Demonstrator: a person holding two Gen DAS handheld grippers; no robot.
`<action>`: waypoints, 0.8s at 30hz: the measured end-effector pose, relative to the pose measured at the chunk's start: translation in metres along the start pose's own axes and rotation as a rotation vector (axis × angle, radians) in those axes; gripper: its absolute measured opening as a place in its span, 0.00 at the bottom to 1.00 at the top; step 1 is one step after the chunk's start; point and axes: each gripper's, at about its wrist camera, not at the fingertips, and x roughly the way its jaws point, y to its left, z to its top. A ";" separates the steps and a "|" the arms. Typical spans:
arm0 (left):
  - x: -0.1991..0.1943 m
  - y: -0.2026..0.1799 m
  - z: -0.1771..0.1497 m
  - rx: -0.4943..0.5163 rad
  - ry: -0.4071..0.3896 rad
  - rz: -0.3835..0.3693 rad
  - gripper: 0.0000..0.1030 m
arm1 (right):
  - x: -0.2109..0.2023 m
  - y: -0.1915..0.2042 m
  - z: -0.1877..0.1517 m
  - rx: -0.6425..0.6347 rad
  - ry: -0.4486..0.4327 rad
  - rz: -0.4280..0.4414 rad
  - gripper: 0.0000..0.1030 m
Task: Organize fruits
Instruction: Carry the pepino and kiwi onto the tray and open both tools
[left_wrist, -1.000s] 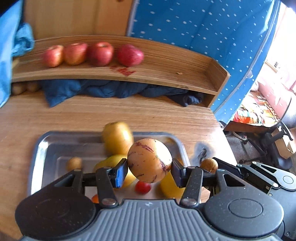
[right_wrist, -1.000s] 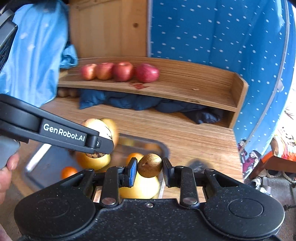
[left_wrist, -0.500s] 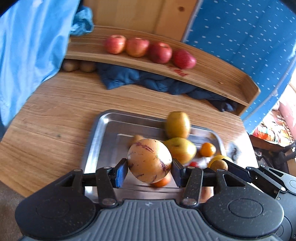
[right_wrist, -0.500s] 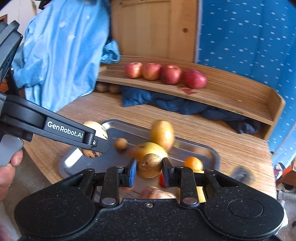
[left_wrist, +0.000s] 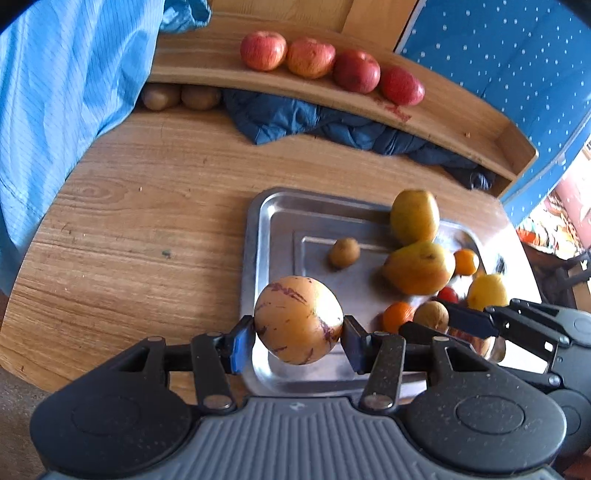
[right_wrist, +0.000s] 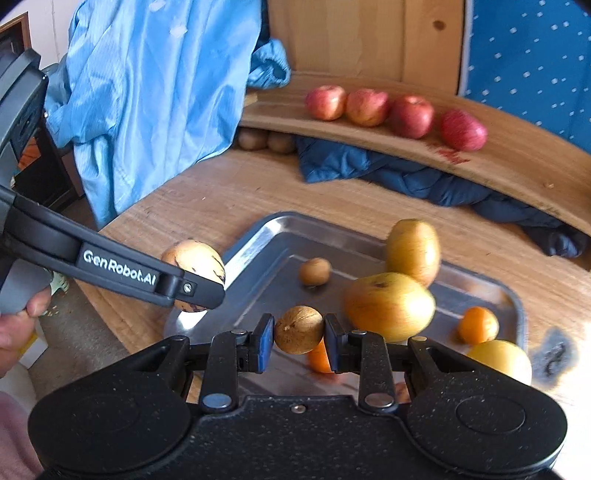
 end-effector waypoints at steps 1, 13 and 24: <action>0.001 0.002 -0.001 0.008 0.010 -0.006 0.53 | 0.003 0.003 0.000 0.001 0.010 0.006 0.30; 0.018 0.010 0.007 0.072 0.056 -0.038 0.53 | 0.025 0.015 0.001 0.029 0.095 0.012 0.30; 0.030 0.009 0.019 0.099 0.066 -0.049 0.53 | 0.031 0.014 0.003 0.053 0.103 -0.015 0.30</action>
